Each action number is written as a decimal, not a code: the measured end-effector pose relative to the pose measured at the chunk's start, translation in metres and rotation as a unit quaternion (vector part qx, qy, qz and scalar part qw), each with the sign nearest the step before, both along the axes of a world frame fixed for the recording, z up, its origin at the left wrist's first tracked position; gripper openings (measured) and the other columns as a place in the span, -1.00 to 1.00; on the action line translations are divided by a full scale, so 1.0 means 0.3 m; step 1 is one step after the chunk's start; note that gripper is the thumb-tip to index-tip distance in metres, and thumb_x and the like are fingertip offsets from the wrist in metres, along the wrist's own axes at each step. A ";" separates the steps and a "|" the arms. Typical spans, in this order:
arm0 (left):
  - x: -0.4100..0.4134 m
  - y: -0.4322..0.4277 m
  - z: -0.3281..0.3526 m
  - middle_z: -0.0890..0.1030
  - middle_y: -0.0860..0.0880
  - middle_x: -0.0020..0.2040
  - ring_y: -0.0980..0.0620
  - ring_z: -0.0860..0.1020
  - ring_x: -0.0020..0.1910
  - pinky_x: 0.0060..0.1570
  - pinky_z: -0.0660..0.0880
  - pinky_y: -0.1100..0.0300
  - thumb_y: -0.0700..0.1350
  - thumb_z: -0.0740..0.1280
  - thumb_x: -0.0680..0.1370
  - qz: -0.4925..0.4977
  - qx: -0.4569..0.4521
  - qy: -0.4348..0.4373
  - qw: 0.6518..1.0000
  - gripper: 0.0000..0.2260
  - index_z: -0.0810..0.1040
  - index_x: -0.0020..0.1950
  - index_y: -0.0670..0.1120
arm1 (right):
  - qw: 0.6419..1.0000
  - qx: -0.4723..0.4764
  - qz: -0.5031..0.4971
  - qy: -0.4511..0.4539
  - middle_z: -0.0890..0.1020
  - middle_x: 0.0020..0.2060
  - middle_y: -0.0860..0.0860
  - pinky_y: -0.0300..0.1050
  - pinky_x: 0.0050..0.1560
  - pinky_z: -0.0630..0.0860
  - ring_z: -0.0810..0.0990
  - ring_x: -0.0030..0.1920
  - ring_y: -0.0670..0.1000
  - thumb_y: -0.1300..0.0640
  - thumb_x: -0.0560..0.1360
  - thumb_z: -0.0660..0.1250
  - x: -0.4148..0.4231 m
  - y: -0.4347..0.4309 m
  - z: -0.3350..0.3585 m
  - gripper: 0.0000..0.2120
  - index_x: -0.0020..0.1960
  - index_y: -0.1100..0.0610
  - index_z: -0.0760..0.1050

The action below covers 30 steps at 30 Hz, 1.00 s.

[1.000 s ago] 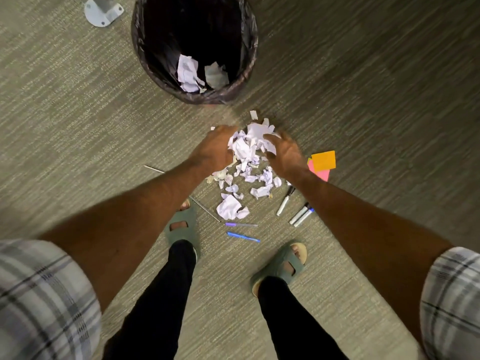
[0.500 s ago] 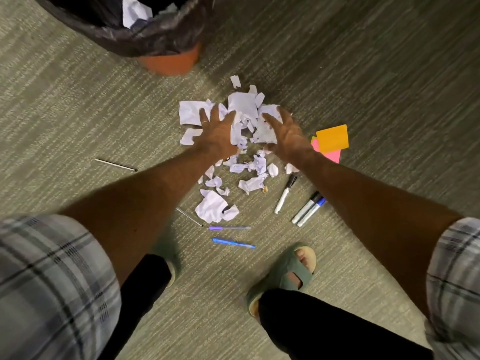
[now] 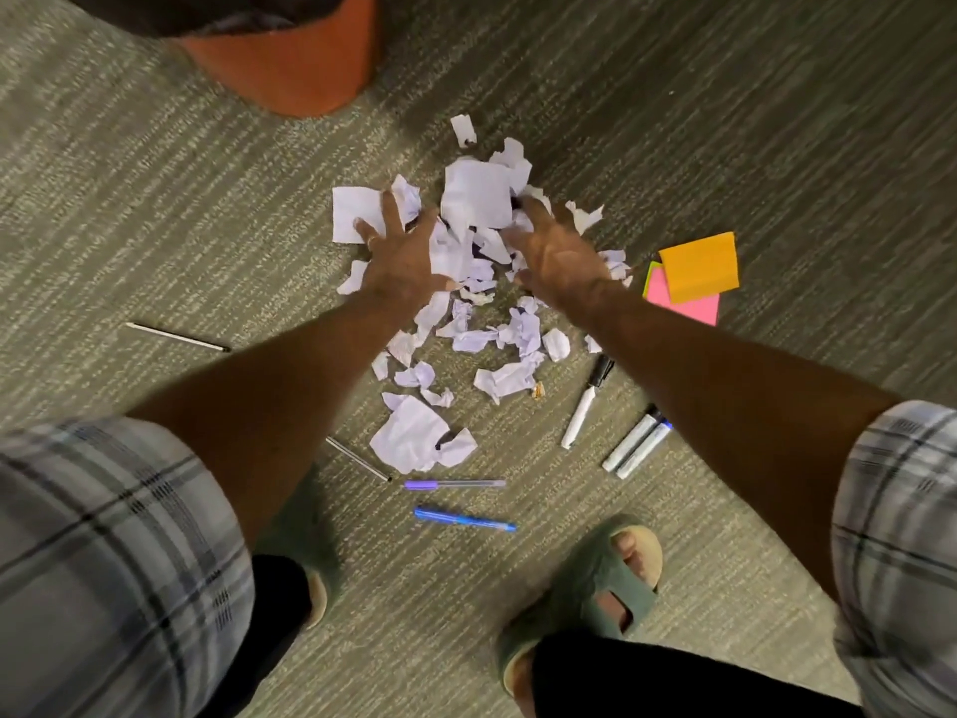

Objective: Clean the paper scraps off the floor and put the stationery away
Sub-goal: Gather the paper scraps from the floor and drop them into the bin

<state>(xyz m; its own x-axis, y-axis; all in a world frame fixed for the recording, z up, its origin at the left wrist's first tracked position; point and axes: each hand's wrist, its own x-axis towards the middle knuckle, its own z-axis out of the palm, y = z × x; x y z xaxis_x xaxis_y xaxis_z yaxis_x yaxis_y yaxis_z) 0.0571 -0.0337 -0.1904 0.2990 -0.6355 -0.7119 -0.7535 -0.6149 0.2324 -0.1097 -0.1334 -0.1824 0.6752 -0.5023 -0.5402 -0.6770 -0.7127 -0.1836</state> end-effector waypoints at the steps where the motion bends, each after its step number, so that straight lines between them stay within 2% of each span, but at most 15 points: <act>1: -0.008 0.011 -0.001 -0.20 -0.21 0.64 -0.46 -0.12 0.58 0.53 0.11 -0.30 0.00 0.45 0.54 0.013 -0.018 0.001 1.000 -0.21 0.05 0.64 0.05 | 1.000 -0.010 -0.012 0.000 0.11 0.58 0.13 0.12 0.39 0.45 0.40 0.42 0.24 0.20 0.59 0.29 0.000 0.006 -0.003 -0.53 0.47 0.02 0.33; 4: -0.032 0.045 0.003 -0.05 -0.15 0.64 -0.38 0.09 0.57 0.39 0.41 -0.19 -0.31 0.32 0.60 0.025 -0.077 -0.015 0.997 -0.45 0.29 0.55 0.01 | 0.999 -0.040 -0.029 0.003 0.15 0.54 0.16 0.07 0.21 0.60 0.56 0.23 0.19 0.30 0.59 0.27 -0.003 0.027 -0.005 -0.57 0.41 0.05 0.35; 7: -0.039 0.072 0.019 0.21 -0.15 0.55 -0.29 0.32 0.44 0.21 0.52 -0.09 -0.40 0.18 0.59 0.033 -0.143 -0.022 0.989 -0.67 0.54 0.24 -0.11 | 0.998 -0.057 -0.040 0.002 0.23 0.48 0.18 0.03 0.17 0.62 0.60 0.18 0.14 0.31 0.57 0.32 -0.011 0.042 0.000 -0.62 0.35 0.10 0.41; 8: -0.039 0.079 0.028 0.25 -0.13 0.53 -0.26 0.35 0.41 0.18 0.54 -0.08 -0.42 0.17 0.58 0.034 -0.154 -0.029 0.987 -0.68 0.56 0.19 -0.12 | 0.998 -0.056 -0.043 0.003 0.27 0.44 0.18 0.02 0.19 0.60 0.59 0.18 0.14 0.28 0.57 0.33 -0.016 0.049 0.007 -0.65 0.34 0.10 0.43; 11: -0.033 0.093 0.069 0.38 -0.11 0.46 -0.17 0.44 0.35 0.22 0.53 -0.02 -0.37 0.22 0.59 0.068 -0.182 -0.038 0.980 -0.71 0.59 0.21 -0.12 | 0.996 -0.025 -0.082 -0.020 0.31 0.42 0.15 0.01 0.23 0.56 0.58 0.20 0.15 0.17 0.58 0.35 -0.022 0.074 0.051 -0.70 0.31 0.09 0.49; 14: -0.029 0.103 0.142 0.45 -0.09 0.41 -0.05 0.49 0.33 0.30 0.46 0.21 -0.33 0.33 0.59 0.106 -0.208 -0.042 0.971 -0.74 0.61 0.25 -0.15 | 0.993 -0.007 -0.110 -0.047 0.29 0.44 0.16 0.00 0.25 0.56 0.57 0.21 0.12 0.14 0.59 0.33 -0.031 0.110 0.127 -0.68 0.34 0.09 0.47; 17: -0.032 0.125 0.245 0.47 -0.07 0.38 -0.01 0.49 0.32 0.28 0.35 0.34 -0.26 0.38 0.58 0.134 -0.221 -0.021 0.966 -0.75 0.61 0.26 -0.13 | 0.983 0.017 -0.152 -0.098 0.44 0.27 0.21 0.06 0.13 0.55 0.57 0.12 0.19 0.18 0.58 0.29 -0.023 0.146 0.237 -0.77 0.21 0.17 0.56; 22: -0.032 0.147 0.473 0.52 -0.07 0.29 0.00 0.51 0.25 0.25 0.34 0.34 -0.26 0.39 0.57 0.139 -0.234 -0.001 0.962 -0.78 0.63 0.21 -0.12 | 0.974 0.044 -0.191 -0.114 0.46 0.25 0.23 0.04 0.15 0.53 0.55 0.13 0.21 0.20 0.58 0.31 0.028 0.184 0.467 -0.78 0.19 0.19 0.58; 26: 0.008 0.121 0.666 0.53 -0.06 0.24 0.02 0.52 0.19 0.20 0.35 0.37 -0.30 0.37 0.56 0.152 -0.242 0.006 0.958 -0.77 0.65 0.19 -0.11 | 0.968 0.039 -0.209 -0.134 0.47 0.26 0.19 0.01 0.13 0.54 0.56 0.15 0.21 0.15 0.58 0.32 0.099 0.161 0.654 -0.76 0.22 0.13 0.58; 28: 0.044 0.090 0.758 0.53 -0.07 0.22 0.00 0.52 0.18 0.16 0.36 0.33 -0.28 0.38 0.56 0.168 -0.248 0.011 0.954 -0.81 0.65 0.14 -0.10 | 0.962 0.038 -0.227 -0.146 0.47 0.28 0.17 -0.07 0.10 0.49 0.55 0.17 0.20 0.12 0.57 0.35 0.152 0.128 0.739 -0.75 0.23 0.10 0.57; 30: 0.088 0.053 0.846 0.52 -0.08 0.26 -0.02 0.51 0.23 0.23 0.39 0.26 -0.24 0.40 0.56 0.184 -0.255 0.017 0.949 -0.82 0.65 0.15 -0.09 | 0.958 0.043 -0.246 -0.142 0.40 0.38 0.15 -0.11 0.18 0.44 0.52 0.27 0.17 0.06 0.56 0.37 0.215 0.086 0.812 -0.68 0.30 0.07 0.54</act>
